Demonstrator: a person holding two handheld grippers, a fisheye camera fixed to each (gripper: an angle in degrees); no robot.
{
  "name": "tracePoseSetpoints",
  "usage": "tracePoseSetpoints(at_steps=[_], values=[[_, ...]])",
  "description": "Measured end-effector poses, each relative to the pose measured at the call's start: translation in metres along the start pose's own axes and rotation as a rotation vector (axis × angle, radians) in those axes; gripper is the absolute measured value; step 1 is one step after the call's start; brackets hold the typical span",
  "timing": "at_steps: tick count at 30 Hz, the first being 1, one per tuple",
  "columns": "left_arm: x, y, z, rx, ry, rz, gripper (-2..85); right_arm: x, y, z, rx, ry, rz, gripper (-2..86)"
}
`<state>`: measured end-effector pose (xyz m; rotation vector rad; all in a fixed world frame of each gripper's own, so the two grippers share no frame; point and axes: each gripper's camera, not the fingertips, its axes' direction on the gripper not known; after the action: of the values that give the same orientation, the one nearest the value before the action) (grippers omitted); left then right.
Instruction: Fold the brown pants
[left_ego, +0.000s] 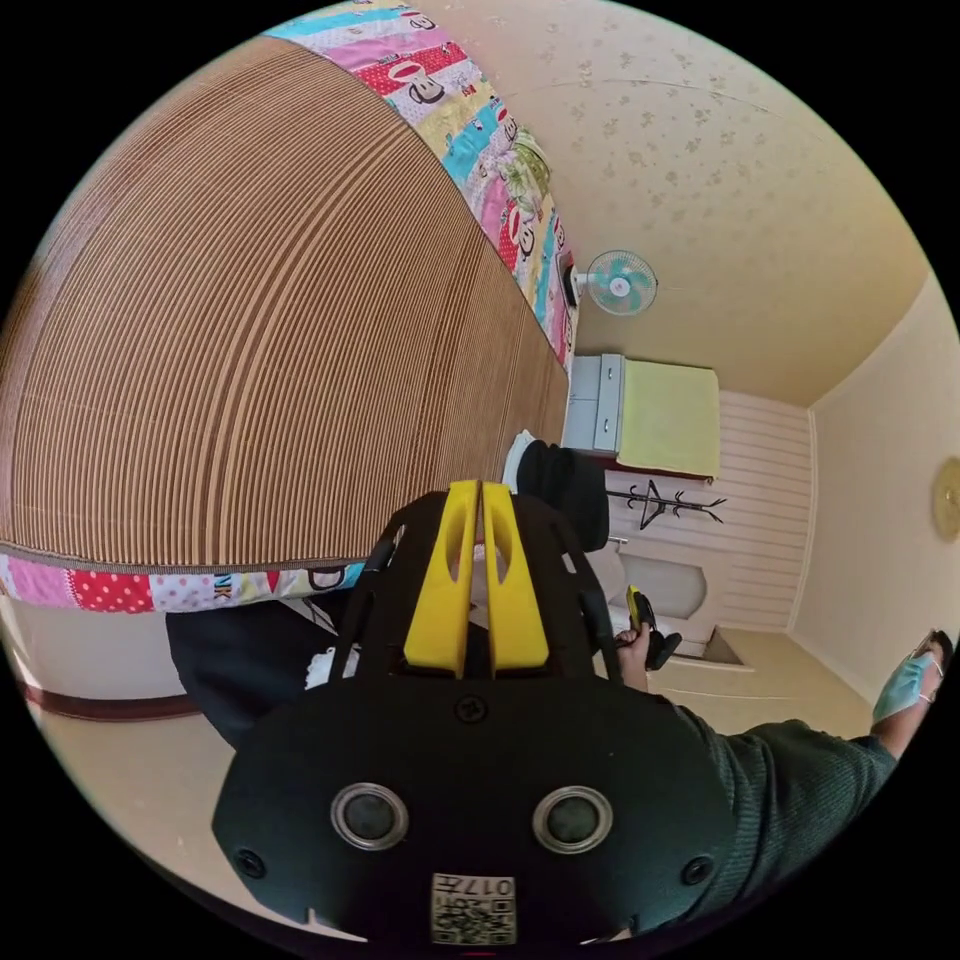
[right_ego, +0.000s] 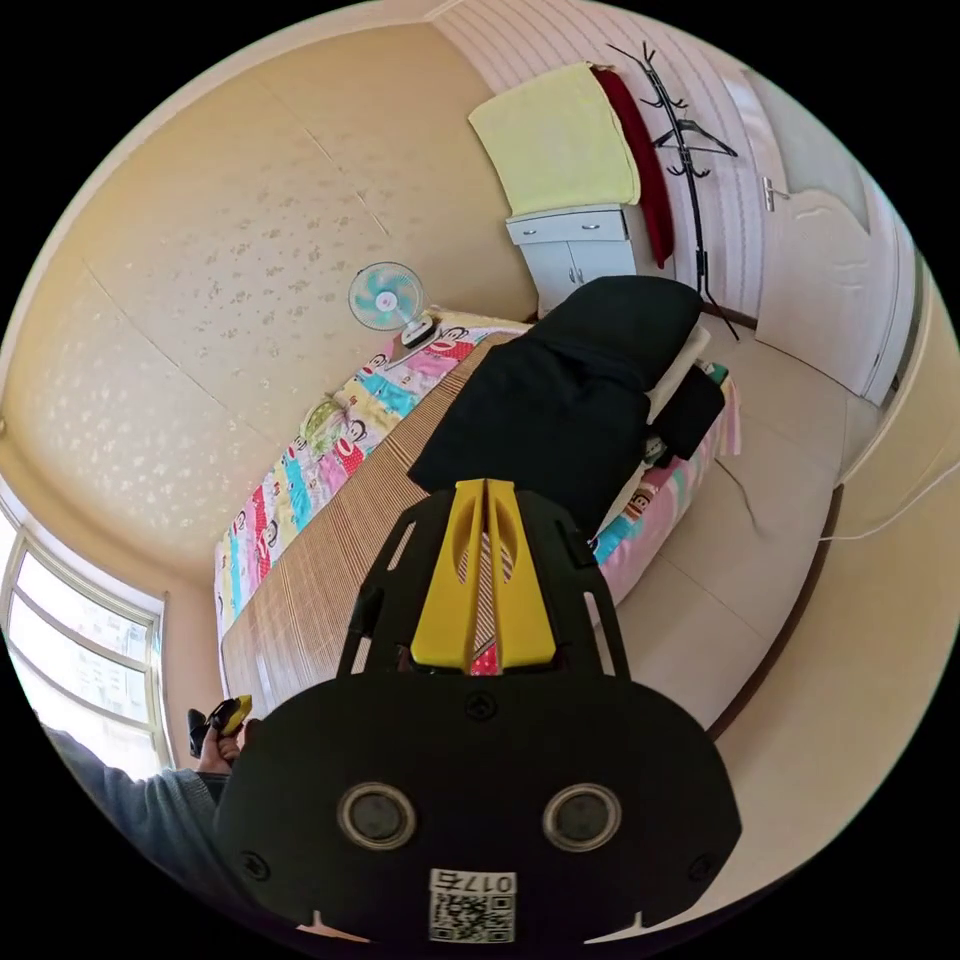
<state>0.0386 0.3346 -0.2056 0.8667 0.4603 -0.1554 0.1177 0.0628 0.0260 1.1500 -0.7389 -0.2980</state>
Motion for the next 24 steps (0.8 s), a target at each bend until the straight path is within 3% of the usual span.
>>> tracePoseSetpoints(at_steps=[11,15,19,21,24], values=[[0.113,0.035,0.137,-0.095,-0.067,0.19,-1.0,0.085,-0.094,0.057,-0.219,-0.068,0.14,5.4],[0.132,0.05,0.142,-0.03,-0.13,0.193,-1.0,0.113,-0.114,0.103,-0.311,-0.104,0.276,11.3],[0.13,0.069,0.142,0.044,-0.169,0.108,-1.0,0.099,-0.126,0.106,-0.228,-0.212,0.35,7.7],[0.13,0.076,0.14,0.084,-0.175,0.078,-1.0,0.057,-0.138,0.087,-0.193,-0.237,0.301,5.1],[0.133,0.088,0.138,0.163,-0.172,0.067,-1.0,-0.051,-0.166,0.049,-0.121,-0.177,-0.081,3.7]])
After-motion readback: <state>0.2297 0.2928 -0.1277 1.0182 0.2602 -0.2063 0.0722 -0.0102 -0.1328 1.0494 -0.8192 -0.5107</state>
